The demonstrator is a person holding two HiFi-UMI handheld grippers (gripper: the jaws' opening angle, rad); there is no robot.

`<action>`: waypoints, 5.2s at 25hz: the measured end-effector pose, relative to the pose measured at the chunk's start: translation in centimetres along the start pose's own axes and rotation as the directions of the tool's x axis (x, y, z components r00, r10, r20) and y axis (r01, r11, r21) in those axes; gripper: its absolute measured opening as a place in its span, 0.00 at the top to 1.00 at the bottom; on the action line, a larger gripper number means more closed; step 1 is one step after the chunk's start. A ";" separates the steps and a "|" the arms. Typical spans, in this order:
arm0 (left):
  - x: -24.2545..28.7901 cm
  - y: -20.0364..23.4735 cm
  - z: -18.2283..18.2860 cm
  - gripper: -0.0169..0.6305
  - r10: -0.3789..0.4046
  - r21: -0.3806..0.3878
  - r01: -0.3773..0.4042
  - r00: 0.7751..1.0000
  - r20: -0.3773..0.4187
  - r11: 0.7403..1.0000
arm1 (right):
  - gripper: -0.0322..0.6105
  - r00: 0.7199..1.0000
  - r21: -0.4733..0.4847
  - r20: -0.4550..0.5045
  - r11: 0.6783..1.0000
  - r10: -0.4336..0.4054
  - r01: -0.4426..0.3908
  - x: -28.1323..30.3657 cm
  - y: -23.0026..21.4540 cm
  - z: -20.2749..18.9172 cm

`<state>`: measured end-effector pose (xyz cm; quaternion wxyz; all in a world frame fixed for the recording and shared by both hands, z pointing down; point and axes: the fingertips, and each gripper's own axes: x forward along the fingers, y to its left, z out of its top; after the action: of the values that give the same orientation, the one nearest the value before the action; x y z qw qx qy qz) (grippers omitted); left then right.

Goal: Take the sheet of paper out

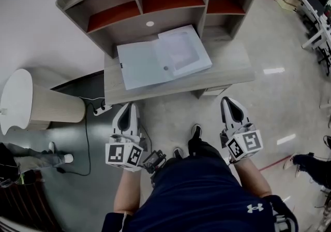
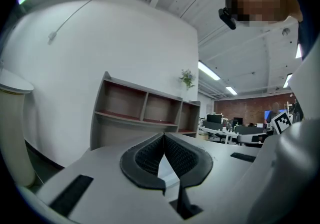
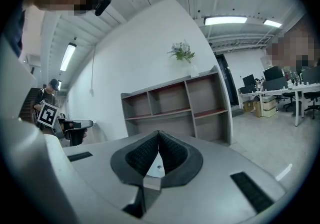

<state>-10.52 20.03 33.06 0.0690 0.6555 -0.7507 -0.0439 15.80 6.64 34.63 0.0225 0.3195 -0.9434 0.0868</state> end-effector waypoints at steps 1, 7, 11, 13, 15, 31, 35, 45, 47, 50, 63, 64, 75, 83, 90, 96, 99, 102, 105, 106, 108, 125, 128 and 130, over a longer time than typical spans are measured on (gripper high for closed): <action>0.9 -0.1 -0.1 0.95 0.004 0.003 -0.004 1.000 -0.005 1.000 | 0.93 1.000 -0.001 -0.003 1.000 0.003 -0.003 0.7 -0.8 0.0; 6.3 0.0 -0.5 0.95 0.027 0.053 -0.024 0.998 -0.050 0.998 | 0.93 0.999 -0.007 -0.020 0.999 0.031 -0.031 5.0 -5.5 0.0; 9.3 0.3 -1.5 0.95 0.032 0.062 -0.026 0.995 -0.092 0.998 | 0.93 0.997 -0.003 -0.049 0.998 0.057 -0.057 7.6 -7.9 -0.8; 10.7 0.5 -2.2 0.95 0.029 0.057 -0.022 0.992 -0.120 0.998 | 0.93 0.996 0.007 -0.061 0.997 0.071 -0.071 8.6 -8.5 -1.3; 12.1 0.7 -2.9 0.95 0.020 0.043 -0.014 0.989 -0.146 0.999 | 0.93 0.994 0.016 -0.072 0.997 0.081 -0.080 9.6 -9.0 -1.8; 23.7 7.2 -7.9 0.95 -0.185 -0.084 0.167 0.936 -0.301 0.982 | 0.93 0.979 0.054 -0.154 0.989 -0.132 0.141 16.3 -10.5 -5.6; 27.7 9.0 -9.4 0.95 -0.258 -0.133 0.226 0.906 -0.336 0.965 | 0.93 0.970 0.049 -0.173 0.982 -0.170 0.181 19.4 -9.1 -6.8; 35.8 11.5 -15.7 0.95 -0.393 -0.350 0.244 0.795 -0.462 0.905 | 0.93 0.942 0.088 -0.255 0.965 -0.220 0.249 24.5 -8.8 -9.8; 37.4 11.3 -17.2 0.95 -0.403 -0.368 0.238 0.777 -0.484 0.899 | 0.93 0.938 0.083 -0.266 0.965 -0.220 0.250 25.2 -9.5 -10.2; 39.5 11.0 -19.7 0.95 -0.407 -0.381 0.221 0.748 -0.524 0.897 | 0.93 0.936 0.097 -0.289 0.967 -0.199 0.235 25.9 -10.8 -11.4; 47.6 13.2 -29.9 0.77 -0.288 -0.341 0.063 0.689 -0.665 0.938 | 0.93 0.924 0.172 -0.341 0.954 -0.175 0.244 28.9 -17.7 -16.0; 47.9 13.2 -30.3 0.77 -0.287 -0.342 0.060 0.688 -0.666 0.938 | 0.93 0.923 0.182 -0.342 0.951 -0.177 0.250 28.8 -17.8 -16.4; 50.6 13.4 -33.0 0.66 -0.258 -0.353 -0.015 0.654 -0.711 0.936 | 0.93 0.921 0.253 -0.352 0.931 -0.166 0.264 28.2 -17.1 -18.4; 51.4 13.2 -33.4 0.68 -0.251 -0.358 -0.036 0.650 -0.717 0.933 | 0.93 0.916 0.259 -0.358 0.924 -0.179 0.282 27.5 -17.5 -18.5; 51.0 11.8 -33.7 0.71 -0.303 -0.413 -0.029 0.633 -0.713 0.910 | 0.93 0.915 0.278 -0.362 0.917 -0.177 0.287 27.3 -17.4 -18.7; 50.0 10.6 -33.5 0.71 -0.397 -0.539 -0.054 0.615 -0.681 0.841 | 0.93 0.915 0.305 -0.361 0.904 -0.183 0.301 26.9 -17.2 -18.8; 49.9 10.3 -33.3 0.75 -0.446 -0.628 -0.084 0.632 -0.634 0.774 | 0.93 0.915 0.330 -0.361 0.894 -0.179 0.305 26.7 -17.0 -19.0; 50.3 10.6 -33.4 0.77 -0.448 -0.643 -0.092 0.642 -0.622 0.761 | 0.93 0.912 0.341 -0.367 0.886 -0.181 0.313 26.4 -16.9 -19.3; 50.5 10.3 -33.6 0.80 -0.445 -0.621 -0.074 0.633 -0.634 0.780 | 0.93 0.909 0.356 -0.373 0.876 -0.187 0.326 26.1 -17.0 -19.6; 50.5 10.1 -33.7 0.81 -0.446 -0.614 -0.071 0.624 -0.642 0.786 | 0.93 0.908 0.360 -0.375 0.872 -0.189 0.331 26.1 -17.1 -19.7; 50.2 9.6 -33.8 0.88 -0.439 -0.592 -0.062 0.609 -0.660 0.804 | 0.93 0.905 0.369 -0.377 0.865 -0.194 0.339 26.0 -17.2 -19.8; 48.7 8.2 -32.2 0.69 -0.336 -0.408 0.030 0.623 -0.706 0.912 | 0.93 0.902 0.407 -0.382 0.840 -0.201 0.359 25.8 -16.8 -20.2; 48.2 8.8 -32.1 0.61 -0.328 -0.416 0.010 0.631 -0.703 0.909 | 0.93 0.903 0.414 -0.380 0.836 -0.200 0.360 25.8 -16.8 -20.3; 48.2 9.4 -31.9 0.61 -0.328 -0.444 -0.015 0.652 -0.684 0.896 | 0.93 0.902 0.419 -0.382 0.833 -0.200 0.362 25.7 -16.7 -20.5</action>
<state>-20.88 -25.60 68.23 0.5009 0.6495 -0.5684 0.0647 5.24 -18.19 59.78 0.1090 0.4332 -0.8172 0.3643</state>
